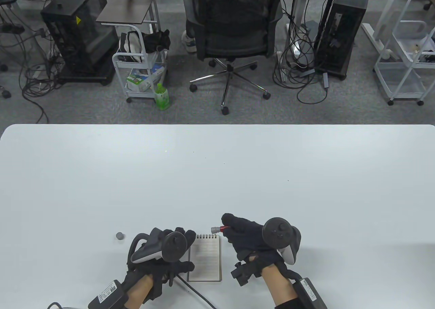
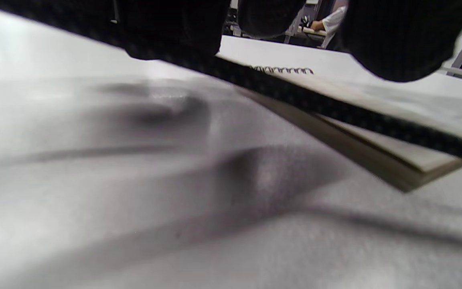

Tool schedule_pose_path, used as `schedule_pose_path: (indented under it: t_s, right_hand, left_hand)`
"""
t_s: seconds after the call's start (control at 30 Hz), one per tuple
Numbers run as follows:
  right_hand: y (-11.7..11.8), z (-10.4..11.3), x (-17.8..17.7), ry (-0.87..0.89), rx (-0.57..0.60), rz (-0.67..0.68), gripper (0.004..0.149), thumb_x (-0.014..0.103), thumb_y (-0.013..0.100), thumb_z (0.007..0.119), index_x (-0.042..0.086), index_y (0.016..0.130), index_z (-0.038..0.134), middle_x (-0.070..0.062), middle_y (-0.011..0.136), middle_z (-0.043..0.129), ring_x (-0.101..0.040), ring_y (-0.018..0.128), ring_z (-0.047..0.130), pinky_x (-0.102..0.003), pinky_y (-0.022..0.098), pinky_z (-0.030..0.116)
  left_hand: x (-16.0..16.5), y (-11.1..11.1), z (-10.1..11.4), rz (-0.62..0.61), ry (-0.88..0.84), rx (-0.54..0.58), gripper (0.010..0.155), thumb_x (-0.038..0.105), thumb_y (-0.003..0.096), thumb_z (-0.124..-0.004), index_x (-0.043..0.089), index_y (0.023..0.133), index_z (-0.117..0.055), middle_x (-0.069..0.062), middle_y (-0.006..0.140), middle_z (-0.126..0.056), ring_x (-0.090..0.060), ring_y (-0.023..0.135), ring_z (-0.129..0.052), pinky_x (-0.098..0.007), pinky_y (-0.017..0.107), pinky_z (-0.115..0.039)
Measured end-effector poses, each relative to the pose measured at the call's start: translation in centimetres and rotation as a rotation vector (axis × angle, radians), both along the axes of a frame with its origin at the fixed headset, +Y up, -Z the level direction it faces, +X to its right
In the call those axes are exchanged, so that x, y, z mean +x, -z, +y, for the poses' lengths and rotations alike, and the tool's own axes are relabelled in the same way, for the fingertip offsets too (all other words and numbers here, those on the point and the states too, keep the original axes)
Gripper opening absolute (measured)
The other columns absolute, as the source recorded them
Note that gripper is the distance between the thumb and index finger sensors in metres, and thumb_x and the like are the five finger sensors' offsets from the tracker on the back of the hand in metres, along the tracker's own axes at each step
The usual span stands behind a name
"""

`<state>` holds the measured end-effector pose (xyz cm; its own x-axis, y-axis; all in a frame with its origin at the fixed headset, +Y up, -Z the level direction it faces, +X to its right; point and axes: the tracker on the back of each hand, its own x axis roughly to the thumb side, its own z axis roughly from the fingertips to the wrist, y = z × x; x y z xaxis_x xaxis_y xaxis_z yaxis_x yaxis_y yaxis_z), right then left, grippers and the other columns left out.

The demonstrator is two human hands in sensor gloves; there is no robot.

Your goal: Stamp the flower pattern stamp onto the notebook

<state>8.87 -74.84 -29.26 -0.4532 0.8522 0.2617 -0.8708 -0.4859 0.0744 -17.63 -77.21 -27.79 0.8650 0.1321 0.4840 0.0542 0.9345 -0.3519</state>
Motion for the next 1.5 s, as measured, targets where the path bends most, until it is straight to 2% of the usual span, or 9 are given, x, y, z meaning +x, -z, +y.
schedule_pose_path:
  t_s: [0.17,0.7,1.0,1.23,1.5]
  right_hand:
    - [-0.3,0.4,-0.8,-0.130,0.053,0.031,0.048,0.029,0.038,0.087,0.015,0.084,0.085,-0.018,0.068,0.091,-0.029,0.042,0.101,-0.050,0.039,0.082]
    - [-1.0,0.6,-3.3,-0.301,0.131,0.100,0.047,0.029,0.039,0.087,0.016,0.084,0.085,-0.017,0.069,0.090,-0.030,0.044,0.100,-0.051,0.041,0.081]
    - [-2.1,0.7,-7.9,-0.613,0.241,0.264,0.047,0.029,0.038,0.087,0.016,0.084,0.085,-0.017,0.069,0.090,-0.030,0.044,0.100,-0.052,0.042,0.080]
    - [-2.5,0.2,-10.3,-0.728,0.261,0.326,0.047,0.028,0.038,0.087,0.016,0.084,0.085,-0.017,0.069,0.090,-0.030,0.044,0.099,-0.052,0.043,0.080]
    - [-2.6,-0.5,-11.1,-0.796,0.253,0.347,0.047,0.028,0.038,0.087,0.017,0.084,0.085,-0.017,0.069,0.089,-0.030,0.045,0.099,-0.053,0.043,0.080]
  left_hand:
    - [0.3,-0.1,-0.9,-0.023,0.061,-0.013,0.090,0.064,0.0361,-0.075,0.022,0.108,-0.041,-0.018,0.112,-0.046,-0.048,0.097,-0.057,-0.068,0.066,-0.047]
    - [0.9,-0.2,-1.7,-0.043,0.132,-0.014,0.090,0.064,0.0357,-0.073,0.023,0.108,-0.039,-0.018,0.112,-0.039,-0.048,0.098,-0.048,-0.066,0.066,-0.044]
    - [1.0,-0.3,-1.6,-0.029,0.153,-0.038,0.090,0.064,0.0358,-0.071,0.024,0.108,-0.036,-0.017,0.113,-0.035,-0.047,0.099,-0.044,-0.066,0.067,-0.043]
    - [0.9,-0.3,-1.7,-0.029,0.143,-0.029,0.090,0.064,0.0355,-0.071,0.024,0.108,-0.036,-0.017,0.113,-0.034,-0.047,0.099,-0.043,-0.066,0.067,-0.044]
    - [0.9,-0.3,-1.7,-0.031,0.142,-0.030,0.090,0.064,0.0356,-0.071,0.023,0.108,-0.036,-0.018,0.112,-0.035,-0.047,0.098,-0.043,-0.065,0.066,-0.044]
